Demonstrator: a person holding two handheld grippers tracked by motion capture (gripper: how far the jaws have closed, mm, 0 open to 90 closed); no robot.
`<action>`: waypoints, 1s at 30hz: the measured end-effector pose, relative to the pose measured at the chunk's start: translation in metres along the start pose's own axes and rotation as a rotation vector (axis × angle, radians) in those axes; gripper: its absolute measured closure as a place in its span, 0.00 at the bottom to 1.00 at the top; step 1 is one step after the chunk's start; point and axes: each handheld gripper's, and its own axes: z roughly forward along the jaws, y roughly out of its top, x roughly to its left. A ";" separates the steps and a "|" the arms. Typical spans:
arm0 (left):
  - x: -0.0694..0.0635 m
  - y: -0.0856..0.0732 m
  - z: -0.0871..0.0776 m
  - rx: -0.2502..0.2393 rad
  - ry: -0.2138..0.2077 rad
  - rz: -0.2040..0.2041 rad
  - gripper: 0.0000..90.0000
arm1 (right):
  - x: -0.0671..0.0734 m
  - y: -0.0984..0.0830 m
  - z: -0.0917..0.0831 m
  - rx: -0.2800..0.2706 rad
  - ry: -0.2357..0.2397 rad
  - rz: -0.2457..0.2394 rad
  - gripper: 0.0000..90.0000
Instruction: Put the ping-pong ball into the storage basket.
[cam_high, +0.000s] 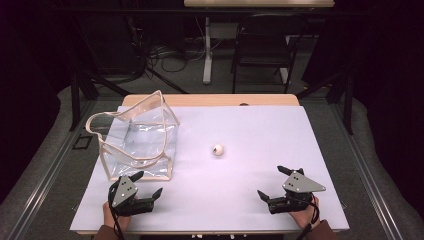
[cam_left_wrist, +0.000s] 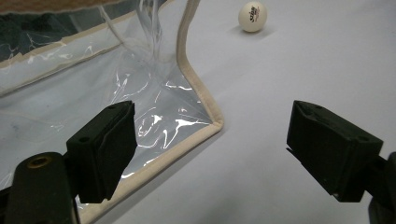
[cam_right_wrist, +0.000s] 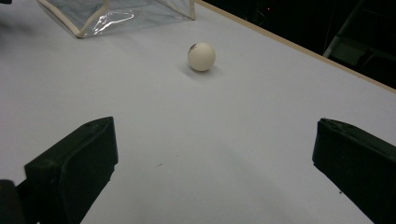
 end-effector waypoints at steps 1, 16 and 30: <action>0.000 0.000 0.000 -0.002 -0.007 0.001 0.18 | 0.000 0.000 0.000 0.001 0.000 0.000 0.00; 0.001 0.000 0.003 0.013 -0.016 0.015 0.18 | -0.001 0.003 0.007 0.037 0.024 -0.011 0.00; 0.002 0.000 0.003 0.013 -0.018 0.021 0.18 | -0.003 0.016 0.016 0.069 0.035 -0.035 0.00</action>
